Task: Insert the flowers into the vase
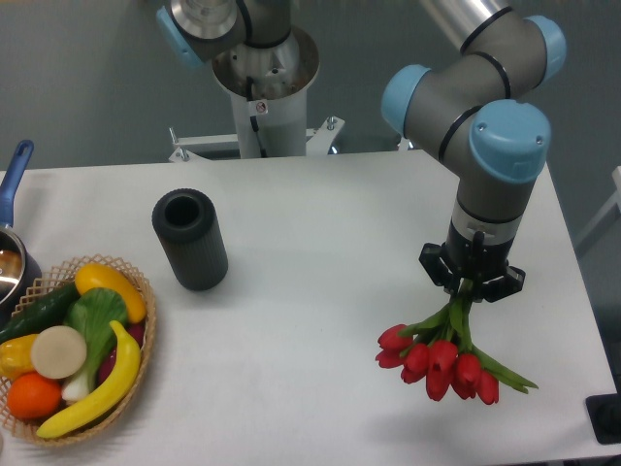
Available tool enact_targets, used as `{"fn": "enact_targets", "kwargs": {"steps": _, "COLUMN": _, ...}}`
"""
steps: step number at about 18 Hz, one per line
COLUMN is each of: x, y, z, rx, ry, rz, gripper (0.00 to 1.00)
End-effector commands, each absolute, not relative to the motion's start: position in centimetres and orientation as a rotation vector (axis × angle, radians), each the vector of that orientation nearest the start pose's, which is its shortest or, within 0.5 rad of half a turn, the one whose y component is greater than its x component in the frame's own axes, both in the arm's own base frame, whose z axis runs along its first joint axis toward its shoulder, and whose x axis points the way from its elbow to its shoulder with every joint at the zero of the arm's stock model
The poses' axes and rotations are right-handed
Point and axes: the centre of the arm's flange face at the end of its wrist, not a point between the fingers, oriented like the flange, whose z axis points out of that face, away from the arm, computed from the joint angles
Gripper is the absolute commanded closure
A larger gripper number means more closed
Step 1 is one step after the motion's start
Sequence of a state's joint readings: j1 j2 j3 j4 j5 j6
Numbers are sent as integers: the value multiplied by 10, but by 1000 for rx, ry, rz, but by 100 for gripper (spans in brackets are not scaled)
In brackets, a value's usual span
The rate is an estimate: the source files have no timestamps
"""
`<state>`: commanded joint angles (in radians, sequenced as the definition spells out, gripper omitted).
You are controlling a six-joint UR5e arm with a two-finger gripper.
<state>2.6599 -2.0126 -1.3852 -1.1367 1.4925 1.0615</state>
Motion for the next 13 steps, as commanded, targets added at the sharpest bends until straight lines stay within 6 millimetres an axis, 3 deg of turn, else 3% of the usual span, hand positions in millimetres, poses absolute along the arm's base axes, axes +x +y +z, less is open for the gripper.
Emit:
{"fn": "enact_targets", "kwargs": {"steps": 8, "x": -536, "y": 439, "z": 385, "rx": -2890, "ry": -45, "rz": 169, "gripper": 100}}
{"fn": "enact_targets", "kwargs": {"steps": 13, "x": -513, "y": 453, "z": 429, "rx": -2580, "ry": -1, "rz": 29, "gripper": 100}}
